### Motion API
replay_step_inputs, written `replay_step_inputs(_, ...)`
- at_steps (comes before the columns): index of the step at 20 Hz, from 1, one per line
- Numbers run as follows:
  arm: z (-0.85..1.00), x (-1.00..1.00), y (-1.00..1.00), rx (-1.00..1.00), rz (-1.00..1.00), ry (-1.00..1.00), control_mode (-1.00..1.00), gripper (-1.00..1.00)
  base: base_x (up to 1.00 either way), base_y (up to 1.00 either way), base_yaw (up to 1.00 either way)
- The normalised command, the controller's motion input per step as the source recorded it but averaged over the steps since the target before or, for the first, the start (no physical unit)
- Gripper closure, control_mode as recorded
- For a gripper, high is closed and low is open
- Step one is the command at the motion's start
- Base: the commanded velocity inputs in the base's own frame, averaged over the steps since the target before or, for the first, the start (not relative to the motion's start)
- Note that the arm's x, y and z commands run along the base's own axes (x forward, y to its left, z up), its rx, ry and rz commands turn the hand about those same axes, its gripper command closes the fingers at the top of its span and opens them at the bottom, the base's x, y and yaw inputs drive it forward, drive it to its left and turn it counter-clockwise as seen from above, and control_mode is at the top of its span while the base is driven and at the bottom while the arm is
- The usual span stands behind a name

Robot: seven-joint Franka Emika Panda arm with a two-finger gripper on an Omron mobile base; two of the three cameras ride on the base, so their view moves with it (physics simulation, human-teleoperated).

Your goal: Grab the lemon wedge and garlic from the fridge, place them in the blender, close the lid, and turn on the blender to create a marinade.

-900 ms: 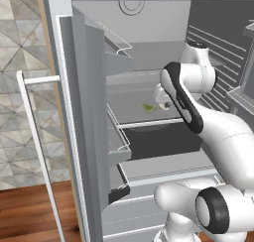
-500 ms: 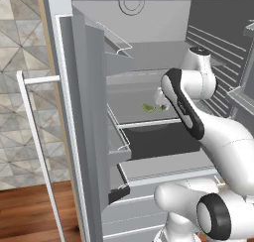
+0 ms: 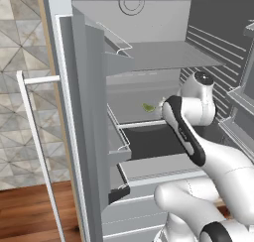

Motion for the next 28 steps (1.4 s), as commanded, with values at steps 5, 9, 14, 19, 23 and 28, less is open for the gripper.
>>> replay_step_inputs(5,-0.14,0.02,0.01,0.00,0.00,-0.11,-1.00,-1.00,0.00,0.00,0.00)
replay_step_inputs(9,0.00,0.12,0.05,0.00,0.00,-0.02,-1.00,-1.00,0.00,0.00,0.00)
replay_step_inputs(14,0.00,0.27,0.05,0.00,0.00,0.00,-1.00,-1.00,0.00,0.00,0.00)
replay_step_inputs(19,0.00,0.38,0.00,0.00,0.00,0.01,-1.00,-1.00,0.00,0.00,0.00)
replay_step_inputs(23,0.00,0.29,0.03,0.00,0.00,0.00,-1.00,-1.00,0.00,0.00,0.00)
replay_step_inputs(28,0.00,0.22,0.03,0.00,0.00,0.00,-1.00,-1.00,0.00,0.00,0.00)
